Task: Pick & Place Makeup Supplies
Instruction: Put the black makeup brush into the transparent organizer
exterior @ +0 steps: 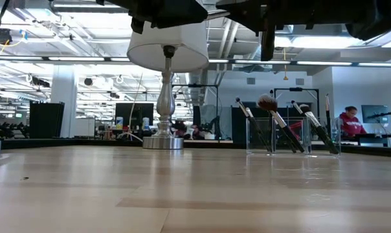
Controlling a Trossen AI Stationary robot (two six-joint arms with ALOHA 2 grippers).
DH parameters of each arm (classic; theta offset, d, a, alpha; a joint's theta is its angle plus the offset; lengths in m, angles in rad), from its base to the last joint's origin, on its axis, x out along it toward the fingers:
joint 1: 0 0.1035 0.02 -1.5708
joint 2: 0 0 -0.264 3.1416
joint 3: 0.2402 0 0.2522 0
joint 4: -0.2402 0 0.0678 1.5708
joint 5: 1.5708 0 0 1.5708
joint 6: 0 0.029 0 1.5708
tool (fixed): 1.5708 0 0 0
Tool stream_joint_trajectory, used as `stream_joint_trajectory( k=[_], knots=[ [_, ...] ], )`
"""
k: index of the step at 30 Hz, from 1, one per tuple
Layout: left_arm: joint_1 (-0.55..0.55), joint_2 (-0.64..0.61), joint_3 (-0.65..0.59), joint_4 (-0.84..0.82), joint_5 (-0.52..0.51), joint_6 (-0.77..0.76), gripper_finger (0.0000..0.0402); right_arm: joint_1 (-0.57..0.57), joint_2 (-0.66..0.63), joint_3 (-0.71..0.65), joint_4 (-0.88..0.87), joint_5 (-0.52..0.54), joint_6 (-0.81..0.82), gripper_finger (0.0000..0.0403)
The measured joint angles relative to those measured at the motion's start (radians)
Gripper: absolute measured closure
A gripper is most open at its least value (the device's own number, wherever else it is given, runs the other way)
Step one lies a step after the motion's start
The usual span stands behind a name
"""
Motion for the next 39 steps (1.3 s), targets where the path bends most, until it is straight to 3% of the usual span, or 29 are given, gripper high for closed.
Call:
stream_joint_trajectory(
  k=[16,22,26,30,35,39],
  knots=[
    [0.0,-0.001,0.003,0.008,-0.04,0.0,0.026,0.0,-0.039,-0.001,-0.106,-0.002,-0.03,0.04],
    [-0.015,-0.002,0.002,0.003,-0.074,0.001,0.0254,0.026,-0.271,-0.001,-0.448,0.138,-0.066,0.0401],
    [-0.015,-0.002,0.002,0.003,-0.074,0.0,0.0258,0.051,-0.472,0.057,-0.828,0.299,-0.082,0.0401],
    [-0.014,-0.002,0.002,0.003,-0.075,0.0,0.0258,0.043,-0.59,0.107,-1.205,0.45,0.003,0.0401],
    [-0.013,-0.002,0.002,0.003,-0.074,0.0,0.0257,-0.006,-0.636,0.11,-1.544,0.466,0.234,0.0401],
    [-0.013,-0.002,0.002,0.002,-0.074,0.0,0.0257,-0.036,-0.626,0.11,-1.671,0.445,0.367,0.0401]
  ],
)
